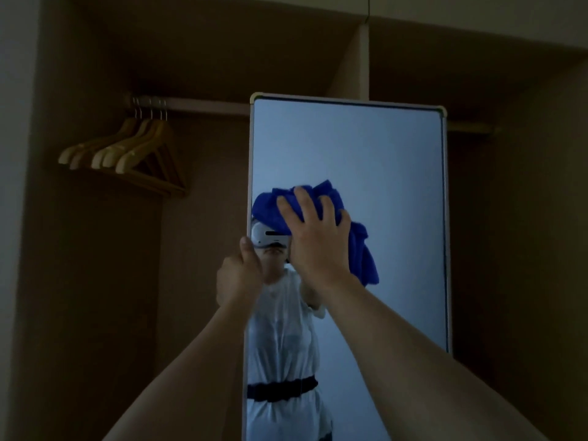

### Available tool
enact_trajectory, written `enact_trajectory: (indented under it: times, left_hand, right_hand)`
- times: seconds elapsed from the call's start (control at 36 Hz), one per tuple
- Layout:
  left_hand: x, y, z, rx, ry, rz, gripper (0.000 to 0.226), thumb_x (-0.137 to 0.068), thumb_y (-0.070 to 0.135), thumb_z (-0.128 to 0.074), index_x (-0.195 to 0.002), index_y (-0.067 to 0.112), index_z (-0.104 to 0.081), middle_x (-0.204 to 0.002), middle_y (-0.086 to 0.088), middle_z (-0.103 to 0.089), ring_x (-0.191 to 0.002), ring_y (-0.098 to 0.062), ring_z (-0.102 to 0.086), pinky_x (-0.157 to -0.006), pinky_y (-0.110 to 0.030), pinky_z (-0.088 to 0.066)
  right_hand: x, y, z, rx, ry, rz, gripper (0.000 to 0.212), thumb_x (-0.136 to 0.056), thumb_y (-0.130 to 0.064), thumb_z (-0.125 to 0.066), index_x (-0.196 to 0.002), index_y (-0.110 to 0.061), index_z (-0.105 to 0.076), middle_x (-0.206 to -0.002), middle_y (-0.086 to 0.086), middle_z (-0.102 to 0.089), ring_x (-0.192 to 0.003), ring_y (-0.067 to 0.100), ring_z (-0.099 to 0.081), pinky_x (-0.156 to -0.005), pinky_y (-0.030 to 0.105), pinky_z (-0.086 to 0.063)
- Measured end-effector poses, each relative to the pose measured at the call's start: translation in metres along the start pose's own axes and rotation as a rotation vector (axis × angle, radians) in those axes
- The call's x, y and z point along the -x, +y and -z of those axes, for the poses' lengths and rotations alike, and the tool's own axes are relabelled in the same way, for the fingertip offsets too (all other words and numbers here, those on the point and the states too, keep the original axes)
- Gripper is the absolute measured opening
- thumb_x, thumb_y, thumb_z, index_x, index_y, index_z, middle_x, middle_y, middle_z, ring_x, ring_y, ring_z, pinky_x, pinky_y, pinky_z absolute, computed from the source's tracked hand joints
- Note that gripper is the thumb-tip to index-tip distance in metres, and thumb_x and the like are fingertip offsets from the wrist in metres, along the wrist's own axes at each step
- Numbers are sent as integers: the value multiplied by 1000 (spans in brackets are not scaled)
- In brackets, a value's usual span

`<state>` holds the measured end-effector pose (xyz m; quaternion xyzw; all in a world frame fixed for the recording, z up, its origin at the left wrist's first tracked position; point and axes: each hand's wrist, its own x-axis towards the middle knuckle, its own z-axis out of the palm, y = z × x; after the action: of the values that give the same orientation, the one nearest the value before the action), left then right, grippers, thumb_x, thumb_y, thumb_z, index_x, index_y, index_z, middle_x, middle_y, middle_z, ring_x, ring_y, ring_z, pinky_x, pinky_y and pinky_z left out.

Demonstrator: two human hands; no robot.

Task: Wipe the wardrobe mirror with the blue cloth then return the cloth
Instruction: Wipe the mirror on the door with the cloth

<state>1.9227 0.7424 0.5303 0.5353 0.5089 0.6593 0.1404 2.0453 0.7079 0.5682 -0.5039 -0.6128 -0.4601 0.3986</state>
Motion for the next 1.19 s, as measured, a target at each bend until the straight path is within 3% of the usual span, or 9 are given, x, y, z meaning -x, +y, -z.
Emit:
enact_trajectory:
  times: [0.08, 0.19, 0.33, 0.56, 0.67, 0.89, 1.03, 1.19]
  left_hand:
    - [0, 1, 2, -14, -3, -8, 72, -96, 56, -16, -94, 3, -65, -89, -19, -67, -84, -34, -65, -80, -44, -54]
    - [0, 0, 2, 20, 30, -5, 60, -97, 55, -20, -74, 14, -57, -81, -16, -63, -79, -31, -62, -78, -41, -52]
    - [-4, -2, 2, 82, 28, -46, 54, -99, 48, -26, -61, 18, -50, -65, -7, -55, -62, -20, -55, -70, -36, -46]
    - [-10, -9, -2, 88, -7, -25, 56, -98, 52, -25, -68, 15, -54, -69, -9, -59, -64, -19, -57, -63, -30, -43]
    - [-12, -10, -1, 130, -41, 26, 58, -97, 54, -27, -78, 10, -60, -77, -15, -62, -71, -27, -59, -67, -36, -44]
    - [-7, -7, 2, 115, -13, -12, 54, -98, 54, -26, -71, 17, -54, -77, -16, -60, -74, -31, -59, -74, -42, -49]
    - [-6, -4, 0, 113, 21, -17, 52, -99, 49, -26, -65, 18, -50, -70, -9, -56, -64, -20, -53, -70, -35, -44]
    - [-8, -6, -3, 82, 20, 20, 51, -97, 53, -25, -68, 19, -48, -76, -13, -60, -72, -26, -60, -75, -41, -52]
  right_hand:
    - [25, 6, -6, 20, 34, 28, 61, -75, -22, -65, -135, -24, -51, -141, 8, -47, -117, 40, -50, -86, 59, -45]
    - [20, 16, -4, 16, 47, 50, 56, -79, -21, -54, -135, -24, -51, -140, 7, -48, -116, 39, -51, -86, 59, -46]
    - [-17, 38, 3, -33, 9, -62, 65, -85, -17, -58, -144, -29, -33, -152, 4, -26, -130, 39, -29, -99, 59, -30]
    - [-71, 79, 18, 56, 7, -199, 65, -86, -24, -54, -144, -33, -26, -152, 2, -21, -129, 35, -26, -100, 56, -30]
    - [-38, 69, 11, 5, 66, -213, 63, -83, -24, -57, -141, -30, -34, -150, 3, -27, -128, 35, -30, -99, 57, -32]
    - [22, 71, -4, -2, 143, -134, 58, -75, -22, -66, -131, -22, -53, -139, 7, -47, -117, 37, -49, -90, 56, -43]
    - [-11, 90, 6, -11, 83, -252, 56, -85, -26, -53, -139, -25, -37, -147, 6, -33, -125, 37, -36, -94, 57, -37]
    - [-58, 121, 19, -55, 43, -472, 57, -90, -22, -50, -142, -30, -28, -149, 4, -23, -130, 37, -27, -100, 56, -34]
